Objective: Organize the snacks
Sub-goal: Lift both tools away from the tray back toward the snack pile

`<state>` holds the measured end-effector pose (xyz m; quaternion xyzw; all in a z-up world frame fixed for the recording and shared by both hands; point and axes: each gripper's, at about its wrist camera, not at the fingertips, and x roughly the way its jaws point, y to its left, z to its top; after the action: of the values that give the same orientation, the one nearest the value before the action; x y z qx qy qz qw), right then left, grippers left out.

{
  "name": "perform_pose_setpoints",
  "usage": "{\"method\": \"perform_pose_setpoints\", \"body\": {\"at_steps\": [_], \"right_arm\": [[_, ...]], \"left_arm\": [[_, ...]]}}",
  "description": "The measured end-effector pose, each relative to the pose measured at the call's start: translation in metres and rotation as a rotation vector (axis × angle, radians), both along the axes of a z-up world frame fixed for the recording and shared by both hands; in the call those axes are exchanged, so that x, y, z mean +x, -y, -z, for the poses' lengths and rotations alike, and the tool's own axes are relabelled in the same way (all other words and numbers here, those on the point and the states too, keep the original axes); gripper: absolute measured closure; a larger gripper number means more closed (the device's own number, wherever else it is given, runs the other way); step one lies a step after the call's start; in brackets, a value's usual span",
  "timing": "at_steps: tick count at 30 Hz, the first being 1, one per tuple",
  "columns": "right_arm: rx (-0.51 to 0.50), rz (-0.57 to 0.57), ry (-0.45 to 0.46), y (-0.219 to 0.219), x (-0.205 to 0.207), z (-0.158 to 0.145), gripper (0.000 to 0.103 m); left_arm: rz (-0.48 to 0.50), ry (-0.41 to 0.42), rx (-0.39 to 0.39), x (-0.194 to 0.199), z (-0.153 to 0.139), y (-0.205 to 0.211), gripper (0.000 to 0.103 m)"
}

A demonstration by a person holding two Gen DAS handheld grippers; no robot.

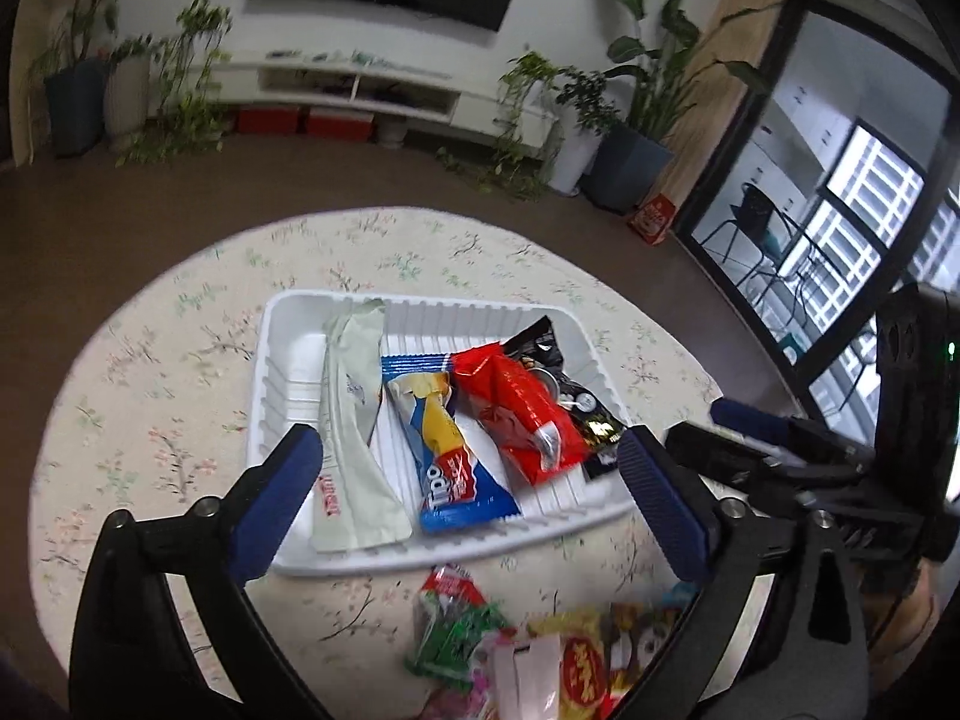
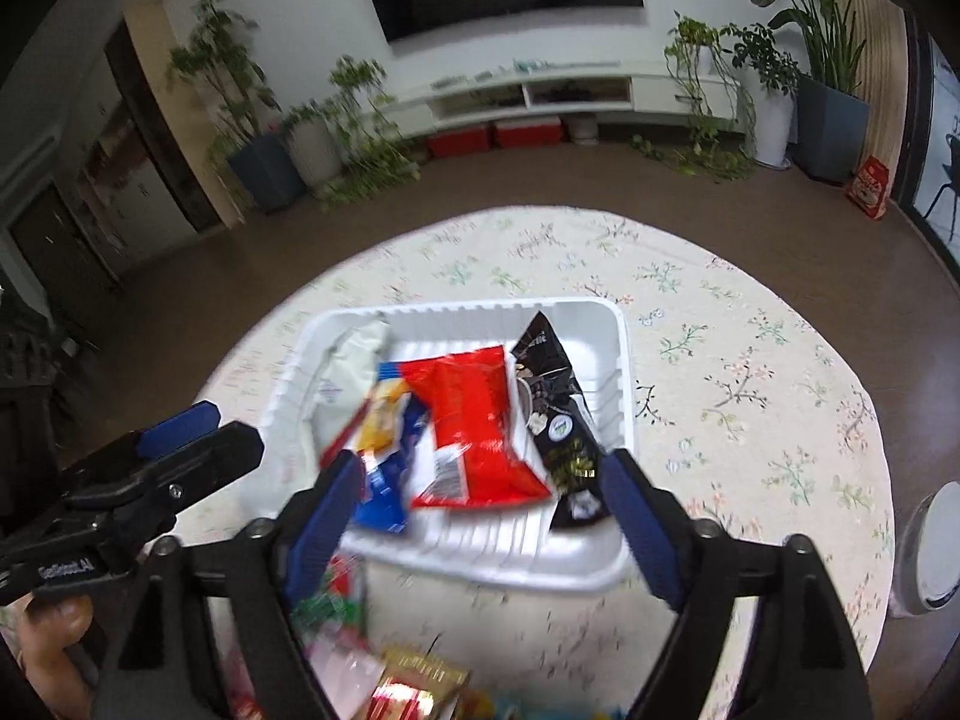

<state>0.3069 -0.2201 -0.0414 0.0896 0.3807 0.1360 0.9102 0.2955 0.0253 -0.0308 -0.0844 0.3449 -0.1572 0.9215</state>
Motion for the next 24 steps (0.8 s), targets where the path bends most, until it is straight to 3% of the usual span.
{"method": "perform_pose_setpoints", "body": {"at_steps": [4,6,9,13,15,20,24], "right_arm": [[0.058,-0.007,0.07,0.019,-0.05,-0.011,0.004],[0.087,-0.007,0.071,0.029,-0.07,-0.01,0.004],[0.156,0.013,0.065,0.045,-0.107,-0.004,0.004],[0.238,0.034,0.034,0.058,-0.153,0.011,0.004],[0.242,0.045,0.027,0.059,-0.173,0.017,0.004],[0.202,0.035,0.001,0.046,-0.211,0.033,0.004],[0.149,0.066,-0.012,0.043,-0.227,0.042,0.004]], "left_arm": [[0.009,0.128,0.09,-0.061,-0.015,-0.013,0.0],[-0.001,0.142,0.125,-0.087,-0.015,-0.023,0.0],[0.004,0.025,0.158,-0.118,0.0,-0.039,0.0],[-0.005,-0.055,0.227,-0.159,0.032,-0.052,0.001],[0.008,-0.092,0.222,-0.174,0.05,-0.054,0.001],[0.088,-0.122,0.265,-0.2,0.081,-0.045,0.001],[0.128,-0.102,0.274,-0.206,0.077,-0.036,0.002]]}}
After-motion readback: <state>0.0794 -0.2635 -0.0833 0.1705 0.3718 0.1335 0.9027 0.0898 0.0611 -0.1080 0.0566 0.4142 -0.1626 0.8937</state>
